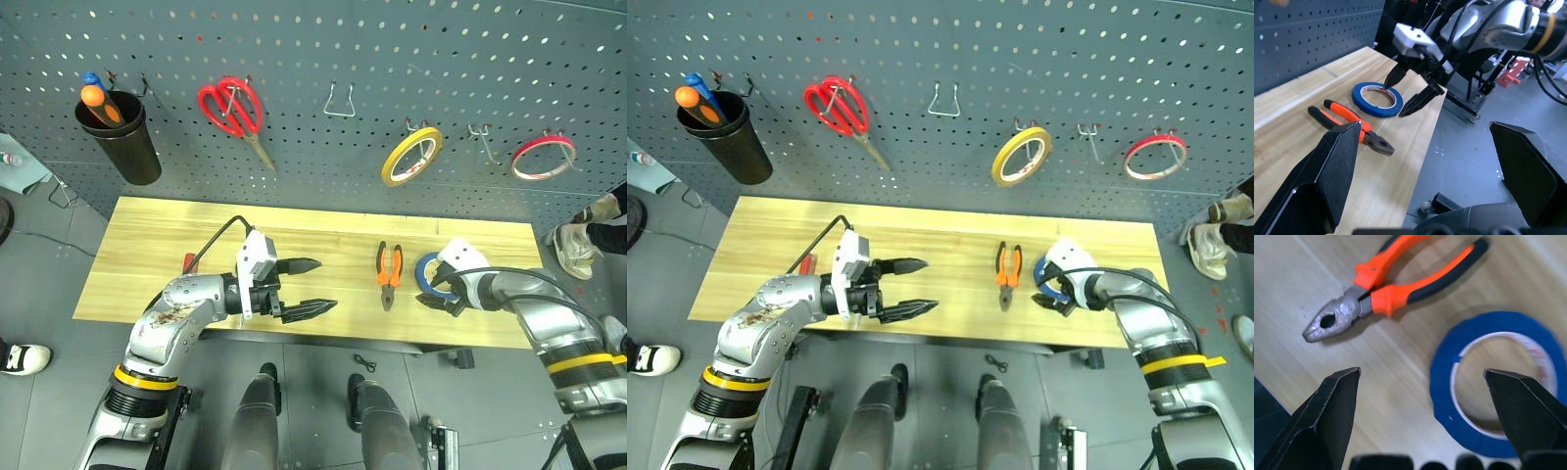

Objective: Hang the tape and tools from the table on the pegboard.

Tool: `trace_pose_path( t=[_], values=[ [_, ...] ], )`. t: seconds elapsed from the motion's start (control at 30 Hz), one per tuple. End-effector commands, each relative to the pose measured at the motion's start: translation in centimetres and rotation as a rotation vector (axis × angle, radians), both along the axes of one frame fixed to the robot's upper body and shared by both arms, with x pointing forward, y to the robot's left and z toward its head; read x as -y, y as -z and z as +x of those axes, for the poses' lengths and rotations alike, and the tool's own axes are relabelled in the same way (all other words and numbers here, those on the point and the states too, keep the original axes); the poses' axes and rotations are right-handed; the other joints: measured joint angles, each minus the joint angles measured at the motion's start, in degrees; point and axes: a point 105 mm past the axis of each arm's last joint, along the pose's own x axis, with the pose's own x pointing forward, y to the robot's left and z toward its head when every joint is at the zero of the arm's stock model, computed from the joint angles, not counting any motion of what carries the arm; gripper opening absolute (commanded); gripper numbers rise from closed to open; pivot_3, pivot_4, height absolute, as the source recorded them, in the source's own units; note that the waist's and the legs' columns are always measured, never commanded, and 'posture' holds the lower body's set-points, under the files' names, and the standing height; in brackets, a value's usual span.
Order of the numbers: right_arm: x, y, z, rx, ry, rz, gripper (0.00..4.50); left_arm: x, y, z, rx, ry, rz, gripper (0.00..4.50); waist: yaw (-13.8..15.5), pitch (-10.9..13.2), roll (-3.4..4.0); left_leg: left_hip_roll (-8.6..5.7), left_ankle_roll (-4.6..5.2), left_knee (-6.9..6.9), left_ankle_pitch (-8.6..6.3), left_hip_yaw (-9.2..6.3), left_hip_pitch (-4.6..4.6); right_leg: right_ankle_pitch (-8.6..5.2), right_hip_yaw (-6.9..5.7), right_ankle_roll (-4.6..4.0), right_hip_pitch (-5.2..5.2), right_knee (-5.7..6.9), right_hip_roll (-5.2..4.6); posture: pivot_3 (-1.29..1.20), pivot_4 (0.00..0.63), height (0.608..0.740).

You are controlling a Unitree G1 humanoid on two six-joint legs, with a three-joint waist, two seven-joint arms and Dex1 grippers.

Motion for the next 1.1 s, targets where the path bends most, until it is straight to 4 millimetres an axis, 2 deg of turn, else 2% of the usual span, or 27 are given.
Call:
trace_pose_path(
  t=[0.03,0.13,0.37,0.4,0.57,0.73,0.77,0.87,0.93,1.0,1.1],
  values=[
    [1.2,0.5,0.5,-0.025,0.009,-0.038,4.5,0.7,-1.6,-0.7,0.04,0.051,-0.049,4.45,-0.1,0.5,-0.04,-0.06,0.0,0.01,0.0,0.0,-0.03,0.01,0.05,0.04,-0.03,0.0,-0.02,0.07,0.461,0.74],
    [1.3,1.2,0.9,-0.059,0.028,-0.022,4.5,1.0,-1.9,-0.9,0.035,0.063,-0.062,4.45,-0.3,1.2,-0.04,-0.18,0.0,0.02,0.0,0.0,-0.03,-0.25,0.21,0.53,-0.02,0.02,-0.06,0.07,0.467,0.74],
    [1.9,2.7,1.5,-0.093,0.032,-0.035,4.5,1.2,-2.7,-1.6,0.019,0.1,-0.089,4.45,-0.5,1.8,-0.21,-0.22,-0.03,0.04,0.02,0.01,0.02,-0.2,0.36,0.67,-0.01,0.06,-0.04,0.09,0.468,0.74],
    [2.0,2.8,1.6,-0.09,0.025,-0.041,3.97,1.2,-2.7,-1.6,0.018,0.101,-0.089,4.5,-0.5,1.8,-0.28,-0.22,-0.04,0.04,0.02,0.01,0.03,-0.2,0.37,0.66,-0.01,0.06,-0.03,0.09,0.471,0.74],
    [1.6,2.7,2.1,-0.076,0.011,-0.037,2.4,1.3,-2.6,-1.7,0.019,0.097,-0.085,4.5,-0.6,2.0,-0.5,-0.22,-0.06,0.03,0.04,0.01,0.05,-0.19,0.46,0.67,0.0,0.07,0.02,0.09,0.465,0.74],
    [1.0,3.0,2.2,-0.046,-0.052,-0.079,0.57,1.5,-2.4,-1.9,0.021,0.106,-0.079,4.5,-0.5,2.0,-0.5,-0.23,-0.07,0.03,0.04,0.01,0.05,-0.18,0.47,0.69,0.01,0.05,0.02,0.09,0.444,0.74],
    [0.9,3.1,2.2,-0.034,-0.061,-0.087,0.43,1.6,-2.3,-1.9,0.026,0.11,-0.075,4.5,-0.5,2.0,-0.5,-0.23,-0.07,0.03,0.04,0.01,0.06,-0.17,0.47,0.7,0.03,0.04,0.03,0.09,0.439,0.74],
    [1.0,1.8,2.3,0.074,-0.081,-0.127,0.43,2.0,-2.8,-1.8,0.036,0.113,-0.095,4.5,-0.4,1.9,-0.52,-0.23,-0.1,0.03,0.06,0.01,0.06,-0.16,0.47,0.72,0.04,0.04,0.04,0.08,0.422,0.74],
    [1.4,-0.4,2.0,0.217,-0.099,-0.21,0.43,2.2,-3.7,-1.6,0.032,0.112,-0.123,4.5,-0.2,1.9,-0.51,-0.24,-0.11,0.02,0.06,0.01,0.05,-0.15,0.47,0.74,0.03,0.03,0.03,0.07,0.414,0.74],
    [1.3,-3.0,0.7,0.361,-0.103,-0.268,0.43,2.4,-4.5,-1.5,-0.001,0.122,-0.145,4.5,0.2,2.0,-0.44,-0.28,-0.13,-0.02,0.08,0.0,-0.01,-0.17,0.48,0.8,-0.05,0.06,0.0,0.07,0.404,0.74],
    [0.8,-5.7,-2.0,0.51,-0.089,-0.327,0.43,2.7,-6.5,-1.2,-0.054,0.141,-0.219,4.5,0.4,1.9,-0.39,-0.37,-0.25,0.09,0.14,0.0,-0.33,-0.21,0.54,0.93,-0.37,0.28,-0.07,0.03,0.383,0.74]
  ],
)
